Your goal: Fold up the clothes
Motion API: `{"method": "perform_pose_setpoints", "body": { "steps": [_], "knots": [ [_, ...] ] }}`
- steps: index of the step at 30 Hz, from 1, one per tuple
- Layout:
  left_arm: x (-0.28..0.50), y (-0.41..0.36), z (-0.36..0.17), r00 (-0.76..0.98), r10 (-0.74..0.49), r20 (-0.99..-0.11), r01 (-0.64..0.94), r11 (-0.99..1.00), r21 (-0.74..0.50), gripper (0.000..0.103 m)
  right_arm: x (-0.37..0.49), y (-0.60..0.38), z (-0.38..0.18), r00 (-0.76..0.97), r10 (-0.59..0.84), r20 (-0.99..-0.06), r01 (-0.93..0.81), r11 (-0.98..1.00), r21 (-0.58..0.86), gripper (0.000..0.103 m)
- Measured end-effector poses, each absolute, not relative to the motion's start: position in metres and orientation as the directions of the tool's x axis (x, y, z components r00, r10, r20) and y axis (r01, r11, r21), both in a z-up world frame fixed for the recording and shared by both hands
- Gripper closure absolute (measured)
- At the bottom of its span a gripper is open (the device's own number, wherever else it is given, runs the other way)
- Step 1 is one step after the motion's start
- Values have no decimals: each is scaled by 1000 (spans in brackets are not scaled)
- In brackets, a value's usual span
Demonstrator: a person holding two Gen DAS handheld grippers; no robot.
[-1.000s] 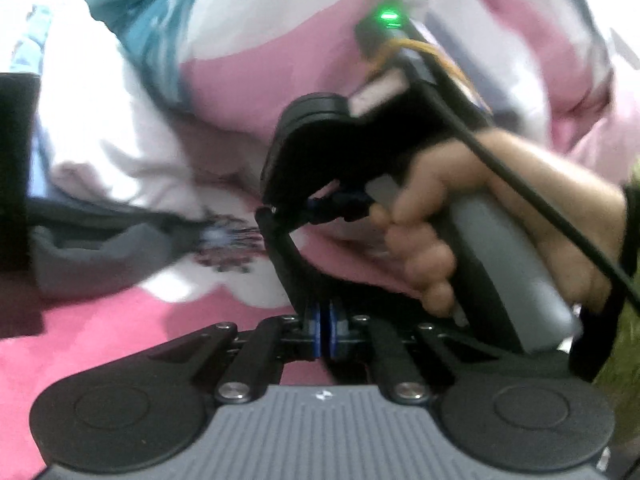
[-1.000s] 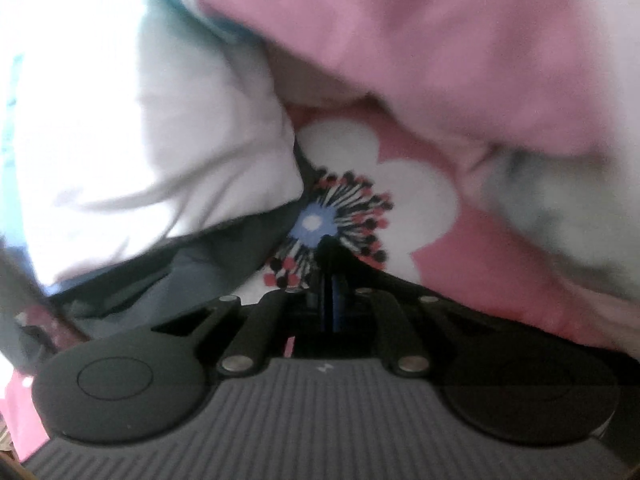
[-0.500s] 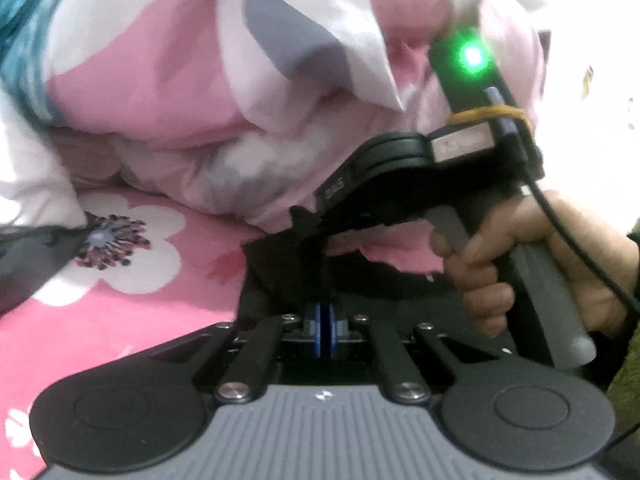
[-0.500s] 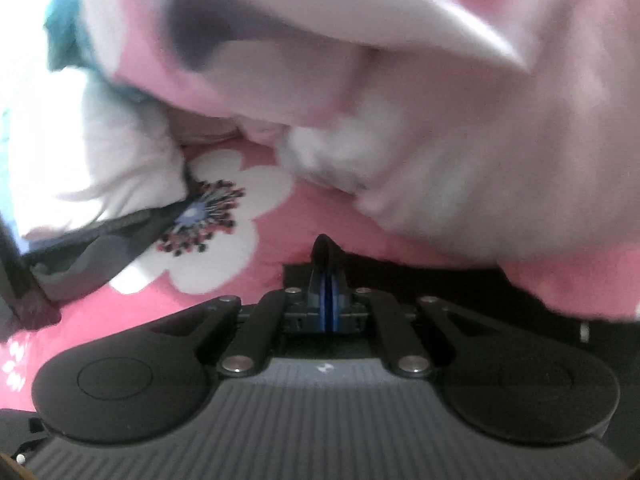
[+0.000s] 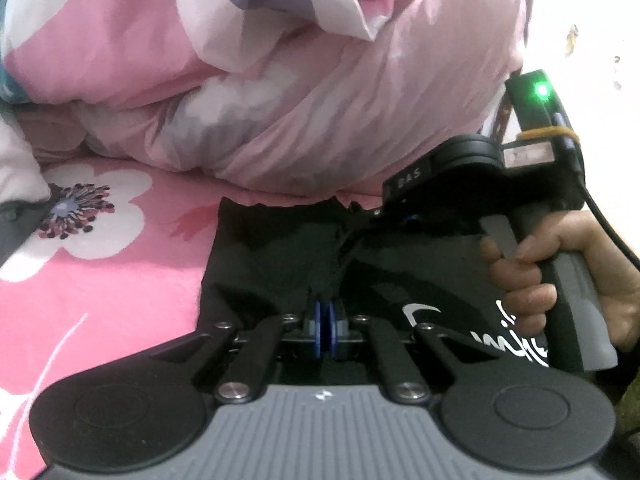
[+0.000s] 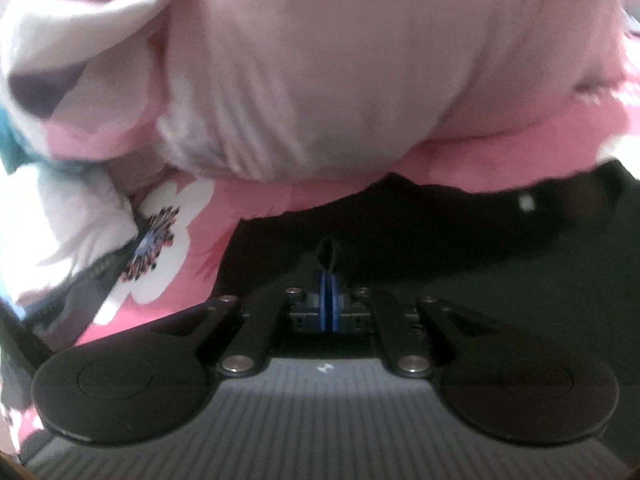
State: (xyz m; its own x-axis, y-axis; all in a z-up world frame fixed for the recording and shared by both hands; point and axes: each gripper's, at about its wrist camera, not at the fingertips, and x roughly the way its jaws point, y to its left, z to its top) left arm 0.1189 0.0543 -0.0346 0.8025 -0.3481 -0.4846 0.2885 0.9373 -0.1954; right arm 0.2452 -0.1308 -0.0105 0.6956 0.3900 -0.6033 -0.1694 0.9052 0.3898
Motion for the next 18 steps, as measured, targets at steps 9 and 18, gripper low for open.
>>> {"method": "perform_pose_setpoints", "body": {
  "steps": [9,18],
  "knots": [
    [111,55,-34,768,-406,-495,363,913,-185,64,243,-168,-27,660,405,-633,-38,859,510,97],
    [87,76,-18,854,-295,-429,331,944,10,57,129,-226,69,706,377,-599,-150,907,394,77]
  ]
}}
